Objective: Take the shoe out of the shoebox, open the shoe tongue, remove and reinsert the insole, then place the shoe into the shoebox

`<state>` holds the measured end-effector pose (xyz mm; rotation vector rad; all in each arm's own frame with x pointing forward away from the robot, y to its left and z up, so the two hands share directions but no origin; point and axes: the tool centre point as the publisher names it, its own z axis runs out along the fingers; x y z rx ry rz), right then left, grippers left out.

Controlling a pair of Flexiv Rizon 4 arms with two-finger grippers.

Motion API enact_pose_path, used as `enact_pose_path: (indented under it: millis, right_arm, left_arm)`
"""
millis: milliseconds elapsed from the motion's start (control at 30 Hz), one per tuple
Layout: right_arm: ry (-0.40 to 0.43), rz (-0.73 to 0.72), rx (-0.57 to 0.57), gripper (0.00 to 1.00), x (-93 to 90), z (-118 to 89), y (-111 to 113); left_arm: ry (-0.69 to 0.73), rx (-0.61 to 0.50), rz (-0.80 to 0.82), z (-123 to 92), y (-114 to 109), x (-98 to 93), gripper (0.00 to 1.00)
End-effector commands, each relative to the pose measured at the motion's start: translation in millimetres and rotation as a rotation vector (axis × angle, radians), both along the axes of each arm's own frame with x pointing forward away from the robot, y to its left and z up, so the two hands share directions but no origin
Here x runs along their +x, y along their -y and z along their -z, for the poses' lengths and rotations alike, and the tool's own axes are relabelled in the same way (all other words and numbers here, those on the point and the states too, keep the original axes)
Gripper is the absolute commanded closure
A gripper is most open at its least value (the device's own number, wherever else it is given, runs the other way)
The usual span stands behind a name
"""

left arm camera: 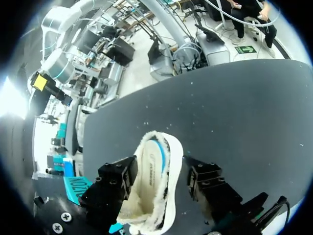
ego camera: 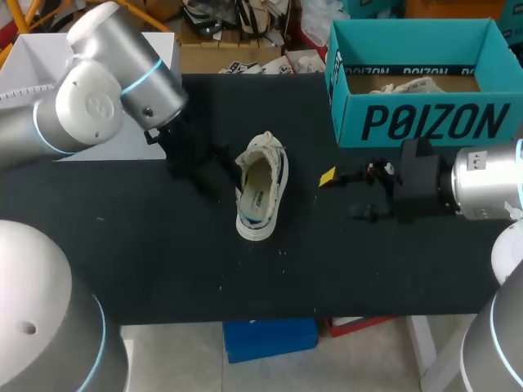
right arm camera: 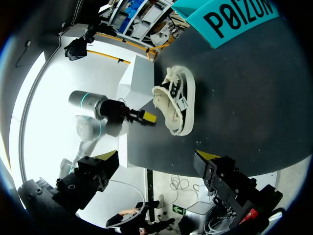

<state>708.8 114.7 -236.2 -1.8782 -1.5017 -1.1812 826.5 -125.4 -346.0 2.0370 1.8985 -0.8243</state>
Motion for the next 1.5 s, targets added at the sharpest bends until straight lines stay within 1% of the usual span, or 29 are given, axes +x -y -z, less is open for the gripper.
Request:
enact_pose_path:
  millis: [33,100,300,500,867,1067,1300,1500]
  right_arm:
    - [-0.001,0.000,-0.003,0.00,0.0,-0.4,-0.6]
    - [-0.001,0.000,-0.003,0.00,0.0,-0.4,-0.6]
    - [-0.001,0.000,-0.003,0.00,0.0,-0.4,-0.6]
    - [-0.001,0.000,-0.003,0.00,0.0,-0.4,-0.6]
    - [-0.001,0.000,-0.003,0.00,0.0,-0.4,-0.6]
    - [-0.001,0.000,-0.003,0.00,0.0,-0.4,-0.6]
    - [-0.001,0.000,-0.003,0.00,0.0,-0.4,-0.6]
    - [-0.001,0.000,-0.003,0.00,0.0,-0.4,-0.6]
  left_arm:
    - [0.074,0.093,-0.012,0.1,5.4,-7.3,1.00]
    - [0.094,0.120,-0.011,5.0,6.0,-8.7,1.00]
    - [0.080,0.133,-0.019,18.3,9.3,-11.7,1.00]
    - [0.080,0.149,-0.024,29.7,13.4,-9.3,1.00]
    - [0.066,0.168,-0.028,40.5,24.0,-6.9,1.00]
    - [0.047,0.180,-0.017,41.1,25.5,-9.9,1.00]
    - [0.034,0.168,-0.015,25.1,19.0,-7.0,1.00]
    - [0.061,0.177,-0.025,25.2,26.1,-3.6,1.00]
